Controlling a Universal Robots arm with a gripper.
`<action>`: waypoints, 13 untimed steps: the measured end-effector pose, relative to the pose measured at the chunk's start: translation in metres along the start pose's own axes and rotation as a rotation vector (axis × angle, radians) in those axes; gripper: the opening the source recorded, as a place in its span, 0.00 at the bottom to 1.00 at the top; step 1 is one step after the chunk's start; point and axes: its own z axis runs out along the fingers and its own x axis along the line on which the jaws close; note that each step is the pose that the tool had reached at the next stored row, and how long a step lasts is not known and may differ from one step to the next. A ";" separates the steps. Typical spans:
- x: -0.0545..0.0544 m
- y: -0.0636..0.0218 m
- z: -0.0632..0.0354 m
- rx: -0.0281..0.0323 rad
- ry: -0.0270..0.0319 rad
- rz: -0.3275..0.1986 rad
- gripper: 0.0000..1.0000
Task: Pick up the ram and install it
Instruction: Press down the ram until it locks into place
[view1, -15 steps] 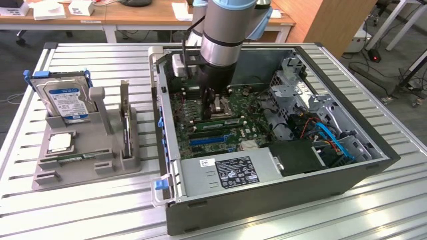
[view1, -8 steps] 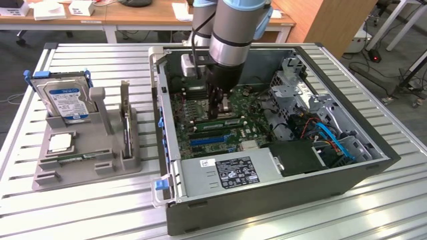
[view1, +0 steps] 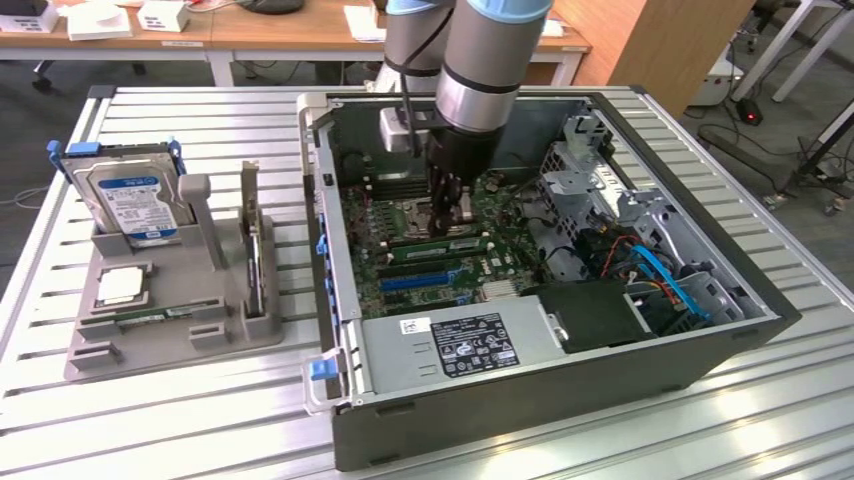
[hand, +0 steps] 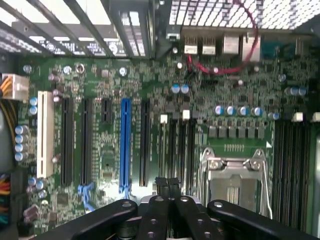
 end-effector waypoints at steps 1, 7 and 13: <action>0.000 -0.0020 -0.0001 0.0000 0.0001 0.000 0.09; 0.000 -0.0134 -0.0005 0.0000 0.0000 0.000 0.09; 0.000 -0.0176 -0.0007 0.0000 0.0000 0.000 0.09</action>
